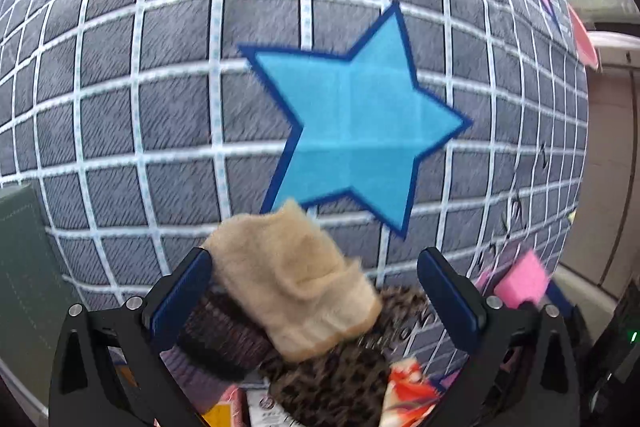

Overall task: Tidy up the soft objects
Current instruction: 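Grasp the beige knit glove with left tool while right tool grasps the pink foam strip, then lift the beige glove with left tool while right tool lifts the pink foam strip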

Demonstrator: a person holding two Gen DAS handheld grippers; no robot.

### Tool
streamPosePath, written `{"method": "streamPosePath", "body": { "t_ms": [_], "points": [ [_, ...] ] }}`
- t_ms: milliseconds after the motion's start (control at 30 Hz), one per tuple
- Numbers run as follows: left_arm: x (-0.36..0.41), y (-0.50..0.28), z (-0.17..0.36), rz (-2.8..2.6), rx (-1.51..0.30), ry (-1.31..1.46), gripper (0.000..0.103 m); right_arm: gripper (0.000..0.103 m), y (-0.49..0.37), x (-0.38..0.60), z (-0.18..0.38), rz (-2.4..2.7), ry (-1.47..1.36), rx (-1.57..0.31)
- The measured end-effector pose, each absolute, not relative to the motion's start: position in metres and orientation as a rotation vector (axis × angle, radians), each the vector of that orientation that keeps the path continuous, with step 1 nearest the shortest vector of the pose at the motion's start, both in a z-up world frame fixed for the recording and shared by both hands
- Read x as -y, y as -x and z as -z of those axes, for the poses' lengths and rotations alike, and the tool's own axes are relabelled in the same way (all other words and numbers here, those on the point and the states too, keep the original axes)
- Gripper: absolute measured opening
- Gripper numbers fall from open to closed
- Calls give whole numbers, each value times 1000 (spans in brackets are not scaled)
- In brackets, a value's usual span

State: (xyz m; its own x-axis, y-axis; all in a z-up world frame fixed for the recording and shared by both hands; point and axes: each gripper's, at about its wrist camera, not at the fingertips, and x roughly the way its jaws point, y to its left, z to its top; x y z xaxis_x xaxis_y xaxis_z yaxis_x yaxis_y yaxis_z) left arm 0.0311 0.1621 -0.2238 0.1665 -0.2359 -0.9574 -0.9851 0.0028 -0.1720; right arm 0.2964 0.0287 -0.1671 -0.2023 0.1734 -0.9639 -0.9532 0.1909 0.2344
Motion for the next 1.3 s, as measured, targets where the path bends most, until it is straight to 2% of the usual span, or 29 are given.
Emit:
{"method": "streamPosePath", "body": {
  "t_ms": [133,267,467,900,1000,1067,1167,1233,1300],
  "points": [
    [-169,-25,201,-980,-1221,1415,103,103,-300,-17,155,-1340,808,-1289],
    [-166,-20,197,-992,-1273,1428,103,103,-289,-15,155,-1442,910,-1225],
    [-160,-23,214,-1013,-1328,1443,103,103,-274,-30,178,-1409,954,-1299],
    [-155,-41,258,-1014,-1494,1359,103,103,-264,-31,215,-1314,1054,-1274],
    [-153,-49,261,-976,-1513,1335,101,90,-253,-45,216,-1297,1075,-1241],
    [-152,-56,256,-965,-1501,1299,93,73,-250,-48,212,-1300,1064,-1224],
    [-149,-63,248,-961,-1452,1281,71,73,-264,-47,203,-1293,1026,-1251],
    [-148,-63,239,-945,-1407,1289,44,73,-271,-47,197,-1286,1002,-1256],
    [-151,-58,229,-940,-1368,1300,41,73,-281,-46,191,-1292,956,-1281]
  ]
}}
